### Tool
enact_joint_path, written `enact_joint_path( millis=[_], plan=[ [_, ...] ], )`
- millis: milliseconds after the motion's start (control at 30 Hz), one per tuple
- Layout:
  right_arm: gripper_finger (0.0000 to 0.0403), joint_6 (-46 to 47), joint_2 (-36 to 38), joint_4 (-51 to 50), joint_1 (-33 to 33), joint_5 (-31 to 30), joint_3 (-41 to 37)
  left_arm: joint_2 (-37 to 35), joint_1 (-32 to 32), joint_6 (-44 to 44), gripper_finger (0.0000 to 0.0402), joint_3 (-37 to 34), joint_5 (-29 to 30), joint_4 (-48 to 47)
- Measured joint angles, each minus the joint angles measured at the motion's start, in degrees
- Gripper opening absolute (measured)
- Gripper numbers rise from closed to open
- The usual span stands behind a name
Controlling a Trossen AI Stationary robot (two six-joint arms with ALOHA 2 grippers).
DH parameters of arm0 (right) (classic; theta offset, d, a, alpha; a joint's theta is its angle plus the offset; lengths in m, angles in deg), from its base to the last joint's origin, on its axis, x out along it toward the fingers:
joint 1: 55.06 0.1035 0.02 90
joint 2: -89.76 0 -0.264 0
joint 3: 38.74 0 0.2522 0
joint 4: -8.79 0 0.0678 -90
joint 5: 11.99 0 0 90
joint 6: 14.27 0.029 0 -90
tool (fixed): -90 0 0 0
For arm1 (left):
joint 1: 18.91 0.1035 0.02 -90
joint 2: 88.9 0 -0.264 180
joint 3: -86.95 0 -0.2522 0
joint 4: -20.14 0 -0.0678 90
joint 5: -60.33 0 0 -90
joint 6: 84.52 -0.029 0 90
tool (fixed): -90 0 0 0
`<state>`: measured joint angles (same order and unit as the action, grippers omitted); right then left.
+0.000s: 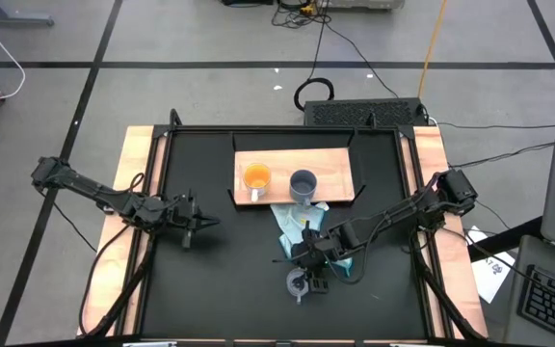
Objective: Stack small to large cups/mugs on shelf
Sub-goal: Put the transparent mug on the shelf
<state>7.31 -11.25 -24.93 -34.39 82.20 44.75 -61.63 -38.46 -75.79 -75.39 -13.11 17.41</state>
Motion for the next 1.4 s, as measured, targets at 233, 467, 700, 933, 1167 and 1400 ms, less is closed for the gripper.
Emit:
enact_joint_path(
  millis=[233, 467, 700, 933, 1167, 1400],
  plan=[
    [0.0187, 0.0, -0.2, 0.0, 0.5, 0.0, 0.0, 0.0, 0.0, 0.0, 0.0002, 0.0, 0.0, 0.0],
    [0.0126, -0.2, -0.3, 0.0, 0.5, 0.1, 0.0, 0.0, 0.0, 0.0, 0.0002, 0.0, 0.0, 0.0],
    [0.0059, -0.4, -0.3, 0.0, 0.5, 0.1, 0.0, 0.0, 0.0, 0.4, 0.0002, 0.0, 0.0, 0.0],
    [0.0006, -1.4, -0.3, -0.1, 0.4, 0.1, 0.0, 0.0, 0.0, 0.5, 0.0002, 0.0, -0.1, 0.0],
    [0.0002, -2.9, 2.7, -0.5, 0.4, -2.1, 0.0, 0.0, 0.0, 0.5, 0.0002, 0.0, -0.1, -0.3],
    [0.0001, -4.5, 9.3, -8.6, 0.4, -11.0, 0.0, 0.0, 0.0, 0.5, 0.0002, 0.0, -0.1, -0.6]
  ],
)
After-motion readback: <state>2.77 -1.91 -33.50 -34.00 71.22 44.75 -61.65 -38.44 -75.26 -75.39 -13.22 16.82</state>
